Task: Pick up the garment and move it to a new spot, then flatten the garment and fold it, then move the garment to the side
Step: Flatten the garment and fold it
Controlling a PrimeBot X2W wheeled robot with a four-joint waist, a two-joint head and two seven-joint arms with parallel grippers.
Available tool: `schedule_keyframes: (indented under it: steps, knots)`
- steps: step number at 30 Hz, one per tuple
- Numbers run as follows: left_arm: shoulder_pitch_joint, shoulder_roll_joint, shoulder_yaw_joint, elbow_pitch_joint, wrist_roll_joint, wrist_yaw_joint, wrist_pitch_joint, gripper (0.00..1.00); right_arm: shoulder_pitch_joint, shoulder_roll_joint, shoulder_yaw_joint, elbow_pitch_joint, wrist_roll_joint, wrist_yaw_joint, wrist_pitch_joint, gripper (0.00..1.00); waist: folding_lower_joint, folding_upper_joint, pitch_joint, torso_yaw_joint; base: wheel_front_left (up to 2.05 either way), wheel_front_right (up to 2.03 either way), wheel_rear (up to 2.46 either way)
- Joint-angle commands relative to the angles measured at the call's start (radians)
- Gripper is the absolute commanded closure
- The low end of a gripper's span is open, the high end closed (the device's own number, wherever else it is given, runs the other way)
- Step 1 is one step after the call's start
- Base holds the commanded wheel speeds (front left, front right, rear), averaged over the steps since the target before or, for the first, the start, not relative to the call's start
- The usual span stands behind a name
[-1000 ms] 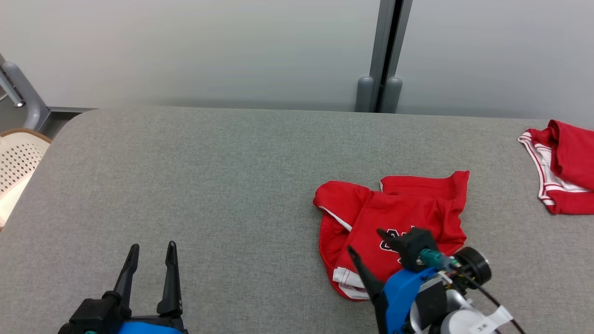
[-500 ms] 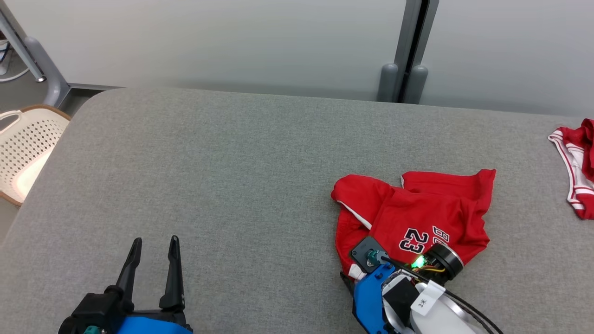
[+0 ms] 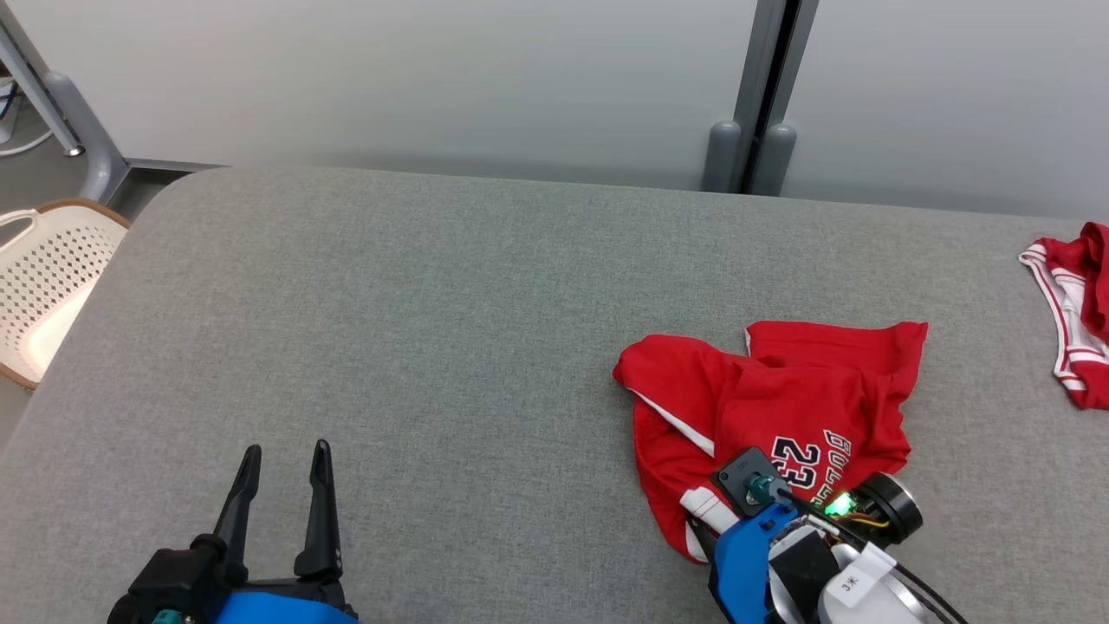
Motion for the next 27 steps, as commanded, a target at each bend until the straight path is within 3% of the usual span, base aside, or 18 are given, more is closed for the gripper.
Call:
schedule_keyframes:
  steps: [1, 11, 17, 18, 19, 20, 21, 27]
  knots:
    - [-0.005, 0.000, 0.003, -0.003, 0.002, -0.001, -0.006, 0.00, 0.029, -0.004, -0.017, -0.034, 0.010, 0.000, -0.006, 0.00, -0.0001, 0.0000, -0.001, -0.006, 0.00, 0.00, 0.00]
    - [0.007, 0.005, 0.002, -0.006, 0.002, -0.002, -0.006, 0.00, 0.120, -0.017, -0.078, -0.201, 0.026, 0.000, 0.009, 0.00, -0.0001, 0.0000, -0.005, -0.020, 0.00, 0.00, 0.00]
    - [0.004, 0.005, -0.005, -0.005, 0.000, -0.002, -0.006, 0.00, 0.134, -0.035, -0.046, -0.210, 0.027, 0.000, 0.062, 0.00, -0.0001, 0.0000, -0.006, -0.018, 0.00, 0.00, 0.00]
    - [0.002, 0.004, -0.005, -0.005, -0.001, -0.002, -0.006, 0.00, 0.128, -0.035, -0.033, -0.201, 0.030, 0.000, 0.068, 0.06, -0.0001, 0.0000, -0.006, -0.018, 0.00, 0.00, 0.00]
    - [0.001, 0.004, -0.005, -0.005, -0.001, -0.001, -0.006, 0.00, 0.118, -0.037, -0.024, -0.191, 0.034, 0.000, 0.071, 0.51, -0.0001, 0.0000, -0.005, -0.018, 0.00, 0.00, 0.00]
    - [0.000, 0.004, -0.005, -0.005, -0.002, -0.001, -0.006, 0.00, 0.104, -0.042, -0.011, -0.179, 0.036, 0.000, 0.071, 0.70, -0.0001, 0.0000, -0.004, -0.018, 0.00, 0.00, 0.00]
    - [-0.002, 0.004, -0.005, -0.005, -0.002, -0.001, -0.006, 0.00, 0.092, -0.041, 0.000, -0.166, 0.041, 0.000, 0.070, 1.00, -0.0001, 0.0000, -0.003, -0.017, 0.00, 0.00, 0.00]
    - [-0.007, 0.006, -0.004, -0.005, -0.004, 0.000, -0.007, 0.00, 0.005, -0.007, 0.037, -0.147, 0.078, 0.000, 0.021, 1.00, -0.0001, 0.0000, -0.004, -0.009, 0.00, 0.00, 0.00]
